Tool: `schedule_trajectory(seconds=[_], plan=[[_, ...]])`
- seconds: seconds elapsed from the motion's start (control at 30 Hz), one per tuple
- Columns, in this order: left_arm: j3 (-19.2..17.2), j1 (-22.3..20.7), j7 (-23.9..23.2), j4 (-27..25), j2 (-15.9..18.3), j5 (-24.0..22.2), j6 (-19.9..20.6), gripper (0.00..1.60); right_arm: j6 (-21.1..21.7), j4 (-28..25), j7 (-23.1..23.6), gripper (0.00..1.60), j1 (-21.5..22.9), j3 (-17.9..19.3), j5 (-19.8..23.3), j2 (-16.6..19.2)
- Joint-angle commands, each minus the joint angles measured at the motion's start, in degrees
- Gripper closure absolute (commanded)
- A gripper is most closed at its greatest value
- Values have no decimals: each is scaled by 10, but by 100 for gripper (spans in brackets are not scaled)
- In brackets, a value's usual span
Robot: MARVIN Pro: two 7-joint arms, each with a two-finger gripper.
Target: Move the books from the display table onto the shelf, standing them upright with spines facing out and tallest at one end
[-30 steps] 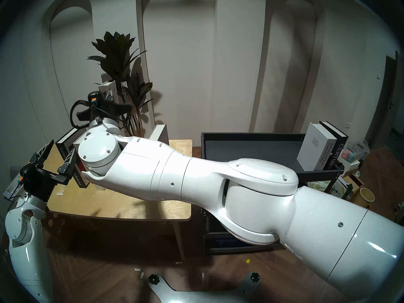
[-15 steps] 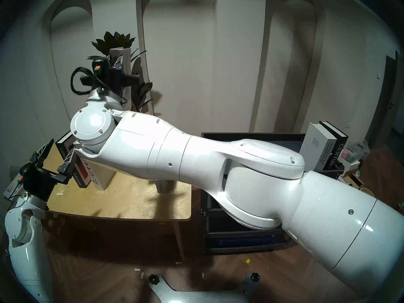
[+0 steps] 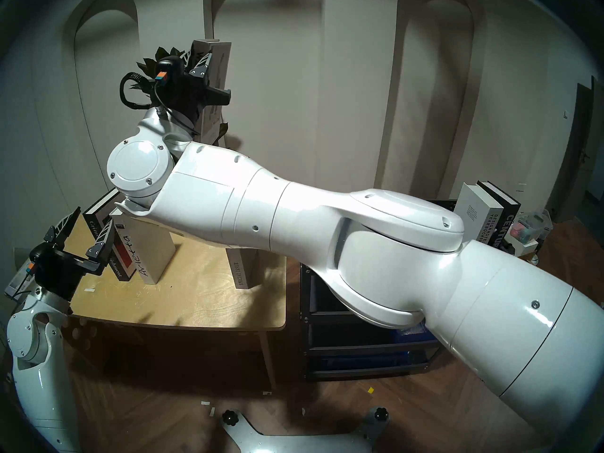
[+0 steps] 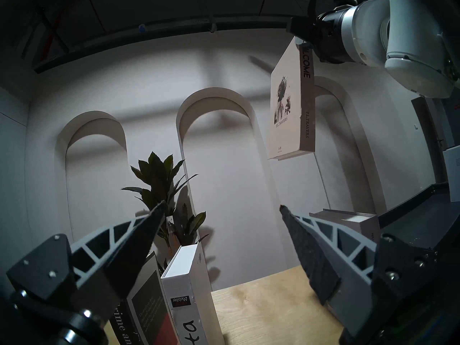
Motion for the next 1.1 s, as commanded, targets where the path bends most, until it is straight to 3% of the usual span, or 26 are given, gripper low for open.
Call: schedule_trajectory(seconds=[0.0, 0.43, 1.07], plan=[[-2, -1, 0, -10, 0, -1, -2, 0, 25, -67, -30, 160, 17, 2, -25, 64], [-2, -2, 0, -9, 0, 0, -2, 0, 99, -171, -46, 160, -20, 22, -13, 157], [-1, -2, 1, -8, 1, 0, -2, 0, 163, -273, -57, 160, -82, 69, -23, 291]])
